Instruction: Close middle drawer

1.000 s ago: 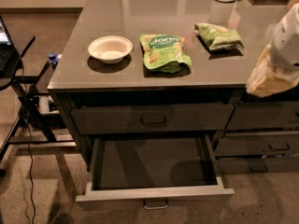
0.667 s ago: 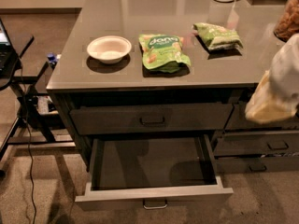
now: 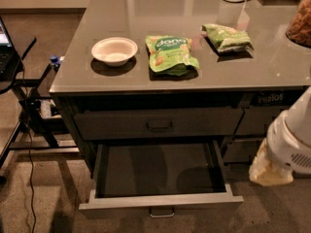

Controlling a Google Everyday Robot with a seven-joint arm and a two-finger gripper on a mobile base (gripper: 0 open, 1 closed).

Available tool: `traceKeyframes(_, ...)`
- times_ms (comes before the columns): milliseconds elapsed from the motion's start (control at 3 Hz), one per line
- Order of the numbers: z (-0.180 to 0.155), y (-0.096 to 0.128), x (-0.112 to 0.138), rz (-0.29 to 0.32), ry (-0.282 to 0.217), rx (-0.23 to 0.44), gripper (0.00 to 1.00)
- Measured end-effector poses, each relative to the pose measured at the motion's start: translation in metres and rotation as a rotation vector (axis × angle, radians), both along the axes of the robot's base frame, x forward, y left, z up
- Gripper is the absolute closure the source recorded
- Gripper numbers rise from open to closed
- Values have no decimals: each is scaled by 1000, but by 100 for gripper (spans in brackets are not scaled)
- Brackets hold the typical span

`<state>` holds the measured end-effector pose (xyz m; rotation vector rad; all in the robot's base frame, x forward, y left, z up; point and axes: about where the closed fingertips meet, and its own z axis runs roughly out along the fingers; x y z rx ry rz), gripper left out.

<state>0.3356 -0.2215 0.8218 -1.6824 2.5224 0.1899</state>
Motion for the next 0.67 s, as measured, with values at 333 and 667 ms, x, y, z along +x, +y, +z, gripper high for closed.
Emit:
traceKeyframes(333,-6,0,-5,1,15,-3,100)
traceKeyframes(667,-12,1,-8,-2,32,-3,100)
